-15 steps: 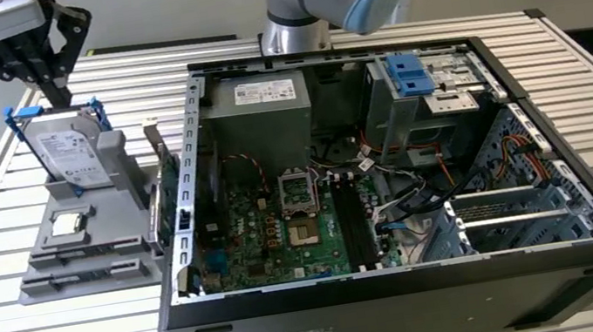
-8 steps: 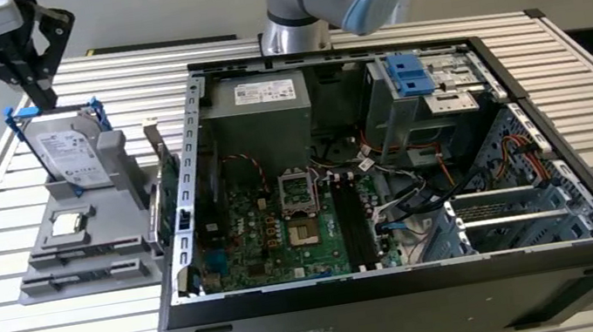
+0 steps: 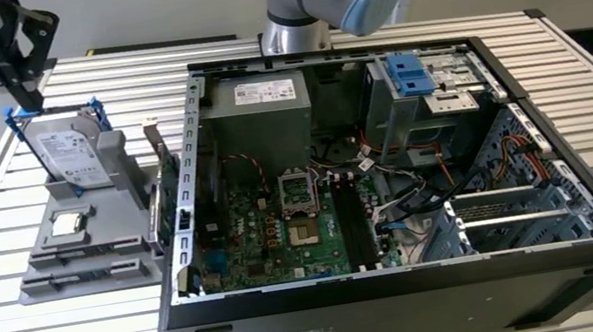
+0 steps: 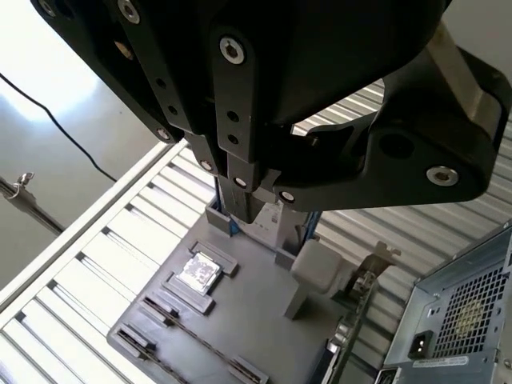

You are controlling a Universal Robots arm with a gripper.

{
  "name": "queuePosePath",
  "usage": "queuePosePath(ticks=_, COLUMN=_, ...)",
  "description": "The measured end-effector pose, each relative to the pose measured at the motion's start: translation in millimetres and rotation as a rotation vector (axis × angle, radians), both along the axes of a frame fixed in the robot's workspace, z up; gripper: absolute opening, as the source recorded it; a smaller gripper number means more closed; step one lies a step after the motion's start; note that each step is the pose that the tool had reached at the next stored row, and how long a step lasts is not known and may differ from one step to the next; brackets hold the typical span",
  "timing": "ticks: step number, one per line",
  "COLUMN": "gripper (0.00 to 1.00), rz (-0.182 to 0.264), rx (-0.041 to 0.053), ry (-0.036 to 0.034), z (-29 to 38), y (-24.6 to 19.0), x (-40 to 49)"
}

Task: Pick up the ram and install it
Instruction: 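Reach for the ram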

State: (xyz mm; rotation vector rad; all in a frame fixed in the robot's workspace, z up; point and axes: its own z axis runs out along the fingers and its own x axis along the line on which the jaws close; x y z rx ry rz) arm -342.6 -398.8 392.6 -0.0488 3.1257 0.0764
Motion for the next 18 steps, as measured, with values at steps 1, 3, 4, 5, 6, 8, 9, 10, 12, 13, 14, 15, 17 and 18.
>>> queuePosePath(ticks=1, gripper=0.00, rz=0.000, rx=0.0000, ry=0.0000, z=0.0, y=0.0, x=-1.7)
queuePosePath(ticks=3, gripper=0.00, rz=0.000, rx=0.0000, ry=0.0000, z=0.0, y=0.0, x=-4.8)
queuePosePath(ticks=4, gripper=0.00, rz=0.000, rx=0.0000, ry=0.0000, z=0.0, y=0.0, x=-6.0)
queuePosePath(ticks=5, gripper=0.00, rz=0.000, rx=0.0000, ry=0.0000, z=0.0, y=0.0, x=-6.8)
queuePosePath(ticks=6, gripper=0.00, rz=0.000, rx=0.0000, ry=0.0000, z=0.0, y=0.0, x=-7.0)
queuePosePath(ticks=8, gripper=0.00, rz=0.000, rx=0.0000, ry=0.0001, z=0.0, y=0.0, x=-7.0)
queuePosePath(ticks=9, gripper=0.00, rz=0.000, rx=0.0000, ry=0.0001, z=0.0, y=0.0, x=-7.2)
queuePosePath(ticks=10, gripper=0.00, rz=0.000, rx=0.0000, ry=0.0000, z=0.0, y=0.0, x=-7.2)
queuePosePath(ticks=12, gripper=0.00, rz=0.000, rx=0.0000, ry=0.0000, z=-0.1, y=-0.8, x=-7.4)
queuePosePath(ticks=13, gripper=0.00, rz=0.000, rx=0.0000, ry=0.0001, z=-0.1, y=-1.4, x=-7.3)
queuePosePath(ticks=14, gripper=0.00, rz=0.000, rx=0.0000, ry=0.0000, z=-0.1, y=-2.0, x=-7.3)
queuePosePath(ticks=15, gripper=0.00, rz=0.000, rx=0.0000, ry=0.0000, z=-0.1, y=-2.6, x=-7.3)
queuePosePath(ticks=17, gripper=0.00, rz=0.000, rx=0.0000, ry=0.0001, z=-0.3, y=-3.5, x=-7.3)
queuePosePath(ticks=18, gripper=0.00, rz=0.000, rx=0.0000, ry=0.0001, z=-0.3, y=-4.0, x=-7.3)
